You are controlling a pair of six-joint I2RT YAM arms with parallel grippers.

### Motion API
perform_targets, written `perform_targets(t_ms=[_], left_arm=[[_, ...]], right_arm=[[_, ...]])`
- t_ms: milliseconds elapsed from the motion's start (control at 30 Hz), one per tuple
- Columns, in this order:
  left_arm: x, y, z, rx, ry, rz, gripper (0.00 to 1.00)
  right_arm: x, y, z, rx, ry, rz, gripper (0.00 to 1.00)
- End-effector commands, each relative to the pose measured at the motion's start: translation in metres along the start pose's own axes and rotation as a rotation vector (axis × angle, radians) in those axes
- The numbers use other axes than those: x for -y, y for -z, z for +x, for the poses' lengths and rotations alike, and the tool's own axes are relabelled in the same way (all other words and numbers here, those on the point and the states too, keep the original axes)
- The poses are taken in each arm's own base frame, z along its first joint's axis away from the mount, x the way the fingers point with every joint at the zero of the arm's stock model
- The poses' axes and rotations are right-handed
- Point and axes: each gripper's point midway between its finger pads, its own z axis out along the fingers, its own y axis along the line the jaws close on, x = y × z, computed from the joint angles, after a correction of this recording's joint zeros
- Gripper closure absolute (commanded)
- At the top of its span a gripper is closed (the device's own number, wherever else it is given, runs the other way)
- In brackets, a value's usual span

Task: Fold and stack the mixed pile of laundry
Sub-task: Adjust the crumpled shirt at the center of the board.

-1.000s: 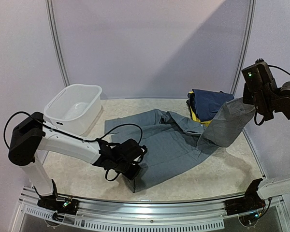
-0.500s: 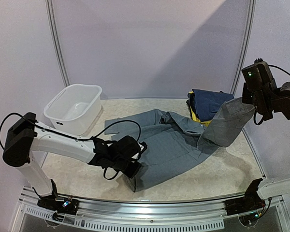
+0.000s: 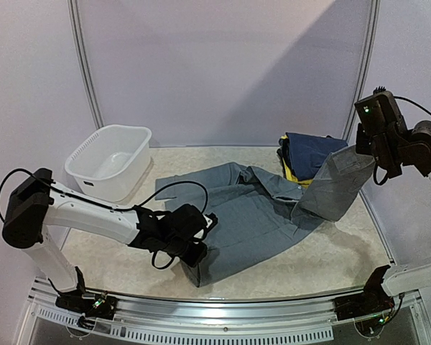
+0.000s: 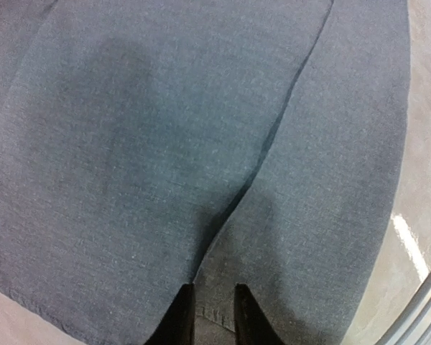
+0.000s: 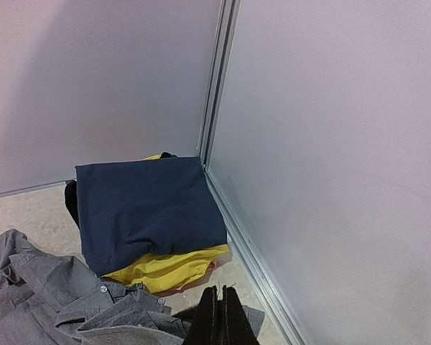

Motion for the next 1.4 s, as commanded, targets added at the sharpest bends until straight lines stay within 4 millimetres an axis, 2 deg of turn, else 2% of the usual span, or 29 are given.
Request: perform_targets(t_ms=[0,200,533,700,1000,1233,1367], left_arm=[[0.001,-0.007,0.007,-0.016,-0.006,-0.016,0.77],[-0.006,-0.005,0.007,-0.015,-0.001,-0.058,0.68],[-0.001,-0.006,0.010,-0.028,0.005,-0.030,0.70],[0.000,-0.011,0.013,-0.045,0.004,-0.027,0.68],[0.007,-0.013,0.013,-0.052,-0.005,-0.015,0.84],[0.013,-0.003,0.006,-0.023,-0.020,-0.009,0.84],[0.017,-0.002,0.004,-0.019,-0.034,-0.005,0.92]], right_arm=[[0.000,0.000,-0.005,0.005,-0.011,0.001,1.00],[-0.001,-0.001,-0.004,0.001,-0.009,-0.001,1.00],[-0.004,-0.002,-0.002,-0.007,-0.001,-0.006,1.00],[-0.004,-0.001,-0.002,-0.009,-0.004,-0.012,1.00],[-0.005,-0.002,-0.001,-0.012,-0.002,-0.013,1.00],[-0.006,-0.002,0.000,-0.016,0.001,-0.018,1.00],[-0.006,-0.002,0.000,-0.015,0.000,-0.018,1.00]])
